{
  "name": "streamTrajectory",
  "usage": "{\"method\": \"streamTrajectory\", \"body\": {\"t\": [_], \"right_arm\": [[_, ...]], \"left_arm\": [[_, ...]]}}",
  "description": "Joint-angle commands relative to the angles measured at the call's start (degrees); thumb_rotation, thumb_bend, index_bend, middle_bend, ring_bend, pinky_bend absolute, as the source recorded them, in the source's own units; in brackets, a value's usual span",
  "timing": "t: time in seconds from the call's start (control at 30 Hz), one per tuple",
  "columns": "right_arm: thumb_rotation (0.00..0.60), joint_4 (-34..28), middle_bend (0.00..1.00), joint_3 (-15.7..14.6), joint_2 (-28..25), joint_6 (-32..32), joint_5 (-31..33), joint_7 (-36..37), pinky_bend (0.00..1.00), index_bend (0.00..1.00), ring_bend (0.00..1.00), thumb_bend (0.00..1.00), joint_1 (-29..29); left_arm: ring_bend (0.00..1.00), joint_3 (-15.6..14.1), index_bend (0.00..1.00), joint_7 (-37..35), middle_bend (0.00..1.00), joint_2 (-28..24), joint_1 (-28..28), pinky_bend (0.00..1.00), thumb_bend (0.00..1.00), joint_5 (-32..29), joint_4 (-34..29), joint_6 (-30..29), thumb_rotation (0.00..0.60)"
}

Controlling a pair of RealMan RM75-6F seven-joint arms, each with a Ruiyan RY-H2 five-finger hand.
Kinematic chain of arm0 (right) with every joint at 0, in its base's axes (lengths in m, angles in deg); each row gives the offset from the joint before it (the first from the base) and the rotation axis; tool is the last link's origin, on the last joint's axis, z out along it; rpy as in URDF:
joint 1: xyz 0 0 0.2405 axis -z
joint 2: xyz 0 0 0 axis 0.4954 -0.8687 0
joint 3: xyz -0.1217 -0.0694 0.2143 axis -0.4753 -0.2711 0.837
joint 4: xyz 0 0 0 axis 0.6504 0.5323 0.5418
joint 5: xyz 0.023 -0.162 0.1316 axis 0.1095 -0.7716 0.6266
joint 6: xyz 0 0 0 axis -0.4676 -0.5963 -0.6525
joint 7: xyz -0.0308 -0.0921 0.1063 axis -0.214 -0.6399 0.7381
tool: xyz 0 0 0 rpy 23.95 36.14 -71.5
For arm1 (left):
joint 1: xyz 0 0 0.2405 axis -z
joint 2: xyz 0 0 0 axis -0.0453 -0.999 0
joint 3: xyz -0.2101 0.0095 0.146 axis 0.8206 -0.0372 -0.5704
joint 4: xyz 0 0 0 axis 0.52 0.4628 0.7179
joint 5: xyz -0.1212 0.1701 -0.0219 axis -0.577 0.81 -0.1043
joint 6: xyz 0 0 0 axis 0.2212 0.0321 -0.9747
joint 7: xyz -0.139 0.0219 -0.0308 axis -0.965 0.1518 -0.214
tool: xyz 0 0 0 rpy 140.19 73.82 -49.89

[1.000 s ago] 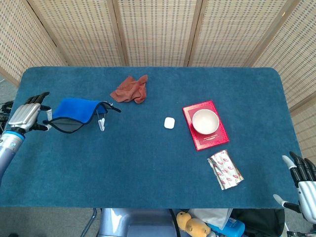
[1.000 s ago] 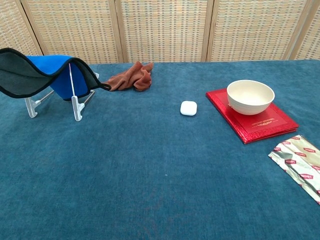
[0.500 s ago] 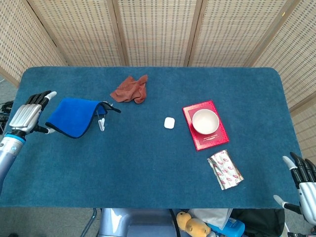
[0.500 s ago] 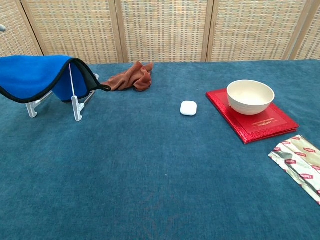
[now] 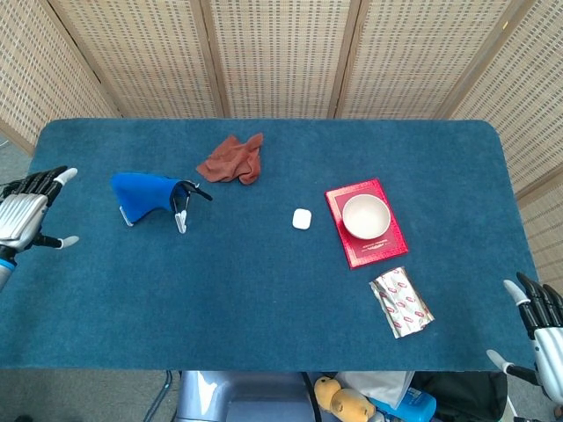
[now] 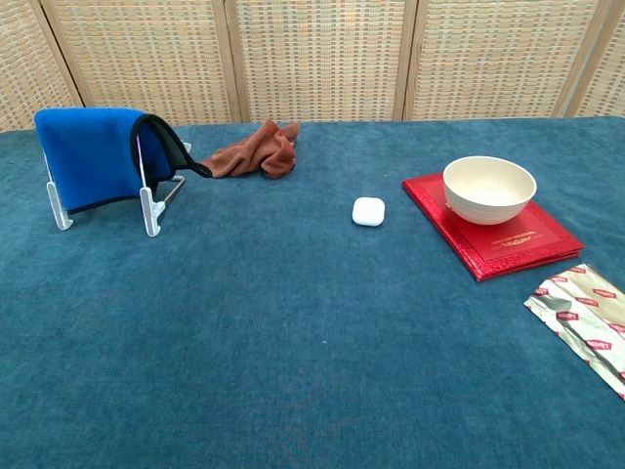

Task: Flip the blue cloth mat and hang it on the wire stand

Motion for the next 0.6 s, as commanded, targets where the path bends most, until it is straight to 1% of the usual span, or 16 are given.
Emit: {"method": "streamTrajectory", "body": {"t": [0.03,0.13,0.3,0.4,0.43,0.5,0.6], "right_arm": [[0.600,0.2,0.00,0.0,-0.1,-0.2,-0.2,0.3,0.00,0.00,0.00,0.00,0.1],[0.600,0.5,0.00,0.0,0.0,-0.5,-0.4,0.6,0.00,0.00,0.00,0.00,0.1],[0.600,1.3,0.00,0.6,1.0,-0.8,0.2,0.1,0.00,0.00,0.00,0.00,0.0],[0.600,2.8,0.00,2.6,3.1,-1.7,2.1,-1.7,0.00,0.00,0.00,0.00,-0.3],[0.600,3.8,0.00,3.5,4.3,-2.4,2.6,-2.2,0.00,0.00,0.00,0.00,-0.5],[0.600,4.8,0.00,4.1,5.2,-3.0,2.9,-2.5,0.00,0.00,0.00,0.00,-0.6],[0.600,7.3,0.00,5.2,7.4,-3.3,3.6,-3.0,0.00,0.00,0.00,0.00,-1.1]], "left_arm": [[0.00,-1.0,0.00,1.3,0.00,-2.3,-3.3,0.00,0.09,1.4,-3.6,-4.9,0.600],[0.00,-1.5,0.00,3.6,0.00,-3.1,-6.4,0.00,0.08,1.3,-6.7,-9.4,0.600],[0.00,-3.0,0.00,12.8,0.00,-2.8,-11.4,0.00,0.09,0.0,-12.2,-16.7,0.600],[0.00,-4.6,0.00,17.6,0.00,-0.8,-15.9,0.00,0.09,-0.7,-16.7,-22.4,0.600],[0.00,-4.7,0.00,18.9,0.00,0.1,-17.0,0.00,0.09,-0.7,-17.5,-24.2,0.600],[0.00,-4.9,0.00,20.1,0.00,1.0,-17.8,0.00,0.09,-0.3,-17.8,-25.5,0.600],[0.00,-5.9,0.00,22.7,0.00,2.5,-19.3,0.00,0.08,2.3,-17.8,-28.0,0.600]]}}
